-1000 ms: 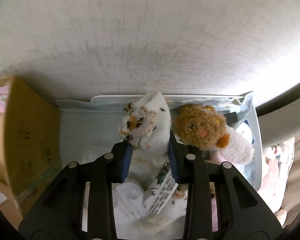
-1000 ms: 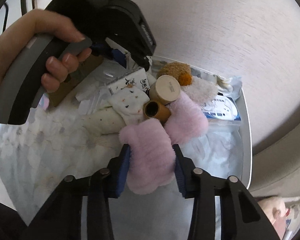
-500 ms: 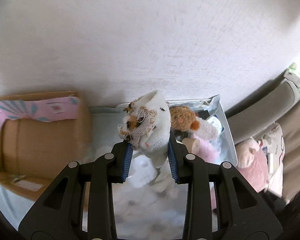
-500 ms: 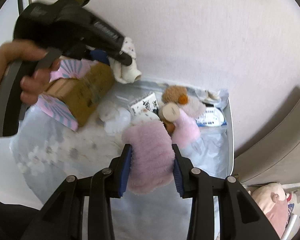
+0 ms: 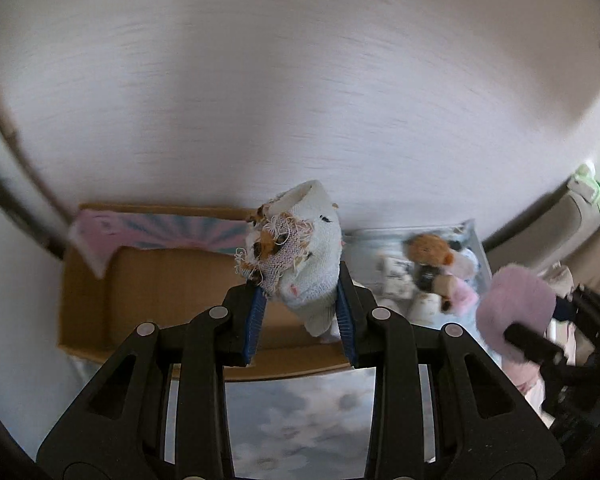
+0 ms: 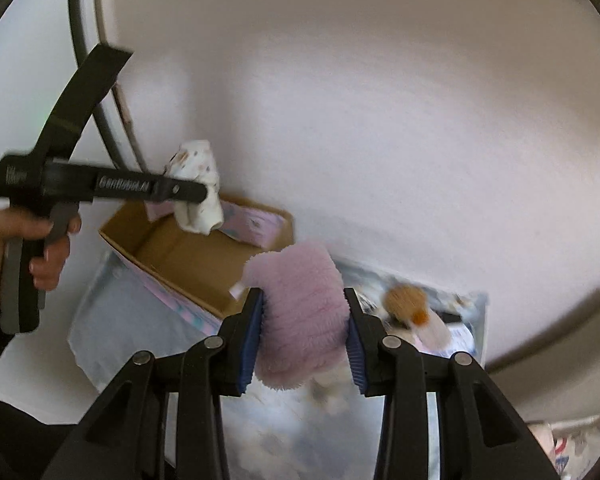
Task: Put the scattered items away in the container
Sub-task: 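Carry both socks to the cardboard box and open both tools to drop them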
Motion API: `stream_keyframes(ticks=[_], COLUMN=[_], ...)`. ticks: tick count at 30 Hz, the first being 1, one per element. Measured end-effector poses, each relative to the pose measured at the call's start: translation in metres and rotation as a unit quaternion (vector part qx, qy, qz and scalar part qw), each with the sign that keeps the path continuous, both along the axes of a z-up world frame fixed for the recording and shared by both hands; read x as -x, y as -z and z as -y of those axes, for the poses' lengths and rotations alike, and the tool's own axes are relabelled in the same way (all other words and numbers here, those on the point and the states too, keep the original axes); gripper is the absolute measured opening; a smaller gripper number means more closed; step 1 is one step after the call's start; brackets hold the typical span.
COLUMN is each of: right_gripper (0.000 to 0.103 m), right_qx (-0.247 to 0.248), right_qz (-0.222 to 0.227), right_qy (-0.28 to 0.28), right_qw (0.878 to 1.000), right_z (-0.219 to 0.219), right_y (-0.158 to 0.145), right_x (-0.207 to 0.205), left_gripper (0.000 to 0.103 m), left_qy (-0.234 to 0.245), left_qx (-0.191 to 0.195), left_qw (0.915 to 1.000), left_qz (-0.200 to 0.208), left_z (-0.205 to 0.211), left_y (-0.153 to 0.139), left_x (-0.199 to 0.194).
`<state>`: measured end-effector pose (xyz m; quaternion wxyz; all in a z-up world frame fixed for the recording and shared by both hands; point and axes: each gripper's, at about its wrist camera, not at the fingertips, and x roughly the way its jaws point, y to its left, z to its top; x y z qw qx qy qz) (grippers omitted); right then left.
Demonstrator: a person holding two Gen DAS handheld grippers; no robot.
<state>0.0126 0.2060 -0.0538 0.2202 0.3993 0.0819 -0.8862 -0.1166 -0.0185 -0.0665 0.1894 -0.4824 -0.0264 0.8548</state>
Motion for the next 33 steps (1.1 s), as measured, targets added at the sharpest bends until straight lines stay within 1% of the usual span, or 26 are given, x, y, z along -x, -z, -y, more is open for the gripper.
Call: stream_keyframes(ticks=[3,7,11,15,18,22,24,27,30,31,32,33], right_gripper=[0.035,0.035,0.035,0.035,0.035,0.035,0.035,0.035,0.035,0.037,0.041,0.043], right_qx=[0.003,-0.001,-0.005,-0.009,0.001,-0.011,-0.013,0.002,0.008,0.01,0.015,0.019], right_qz=[0.013,0.034,0.069,0.099,0.127,0.14,0.143,0.15,0.151,0.151,0.152,0.155], right_qy=[-0.025,-0.055,-0.081,-0.09,-0.09,-0.09,-0.091,-0.091,-0.088,-0.085,-0.083,-0.081], right_qw=[1.0,0.998,0.994,0.991,0.988,0.986,0.985,0.984,0.985,0.985,0.985,0.984], right_z=[0.03,0.074,0.116,0.149,0.168,0.183,0.186,0.189,0.192,0.193,0.194,0.194], right_y=[-0.008,-0.005,0.015,0.046,0.065,0.086,0.09,0.093,0.092,0.091,0.09,0.089], right_x=[0.02,0.049,0.075,0.099,0.115,0.12,0.123,0.116,0.119,0.121,0.122,0.123], left_gripper=[0.029,0.029,0.029,0.029,0.029,0.029,0.029,0.029,0.029,0.035,0.049,0.06], left_qy=[-0.017,-0.033,-0.043,-0.052,-0.053,-0.048,-0.046,-0.042,-0.038,-0.039,-0.038,-0.038], left_qx=[0.005,0.016,0.028,0.026,0.031,0.033,0.037,0.036,0.038,0.04,0.043,0.045], left_qw=[0.9998,0.9992,0.9983,0.9969,0.9962,0.9959,0.996,0.9961,0.9965,0.9966,0.9965,0.9964], left_qz=[0.005,0.016,0.029,0.052,0.061,0.069,0.068,0.069,0.063,0.061,0.06,0.061], left_z=[0.037,0.071,0.099,0.12,0.127,0.129,0.127,0.126,0.123,0.121,0.12,0.119], left_y=[0.006,0.024,0.047,0.074,0.087,0.098,0.099,0.104,0.1,0.099,0.099,0.099], left_x=[0.006,0.017,0.026,0.036,0.039,0.044,0.044,0.048,0.048,0.049,0.05,0.052])
